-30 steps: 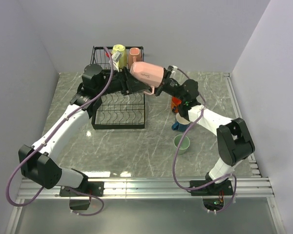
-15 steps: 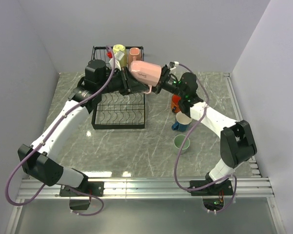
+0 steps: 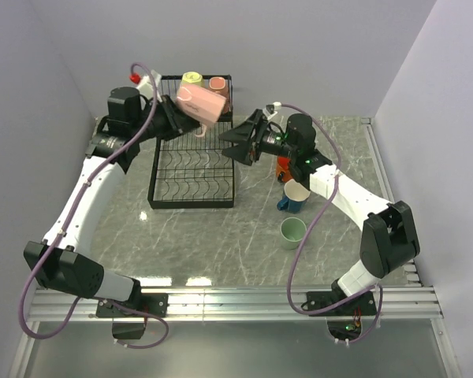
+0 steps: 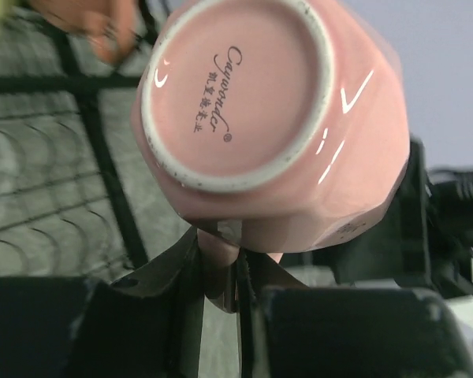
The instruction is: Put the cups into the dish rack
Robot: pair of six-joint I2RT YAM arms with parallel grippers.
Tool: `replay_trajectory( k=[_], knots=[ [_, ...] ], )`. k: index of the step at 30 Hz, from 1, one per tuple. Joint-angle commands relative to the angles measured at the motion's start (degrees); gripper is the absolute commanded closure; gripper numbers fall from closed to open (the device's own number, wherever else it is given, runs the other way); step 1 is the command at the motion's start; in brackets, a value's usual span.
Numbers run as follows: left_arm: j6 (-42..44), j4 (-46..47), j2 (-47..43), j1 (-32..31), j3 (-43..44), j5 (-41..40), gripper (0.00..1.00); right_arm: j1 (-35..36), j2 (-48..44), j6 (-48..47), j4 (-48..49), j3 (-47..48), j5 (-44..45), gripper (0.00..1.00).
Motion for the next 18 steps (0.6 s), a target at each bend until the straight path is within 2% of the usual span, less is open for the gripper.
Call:
replay_trajectory(
  k=[1, 4, 7, 11, 13, 15, 18],
  knots=[
    [1.77, 8.71, -3.23, 2.34, 4.63, -5.07, 1.0, 1.76, -2.24, -3.27, -0.75, 0.76, -6.96, 0.23],
    [2.46, 7.75, -3.15, 3.31, 6.02, -5.59, 1.0, 1.76, -2.06, -2.83, -0.05, 0.23, -7.22, 0.23],
    [5.71, 3.12, -2.01, 3.58, 10.14, -10.42, 1.0, 1.76, -1.97, -3.01, -0.31, 0.14, -7.66, 0.23],
    [12.47, -3.84, 1.85, 3.58, 17.44, -21.3, 1.0, 1.76, -2.67, -5.37, -2.85, -0.39, -8.28, 0.23],
    [15.2, -6.22, 3.7, 3.4, 21.74, -30.79, 1.0, 1.58, -3.72, -6.69, -5.58, -1.35, -8.63, 0.23],
    [19.15, -7.72, 5.9, 3.23, 22.99, -38.59, 1.0, 1.41, -5.3, -8.72, -8.55, -2.4, -8.72, 0.23],
    [22.06, -7.37, 8.62, 3.23, 23.26, -43.9, 1.0, 0.79, -7.06, -10.74, -11.98, -4.87, -9.07, 0.23]
  ],
)
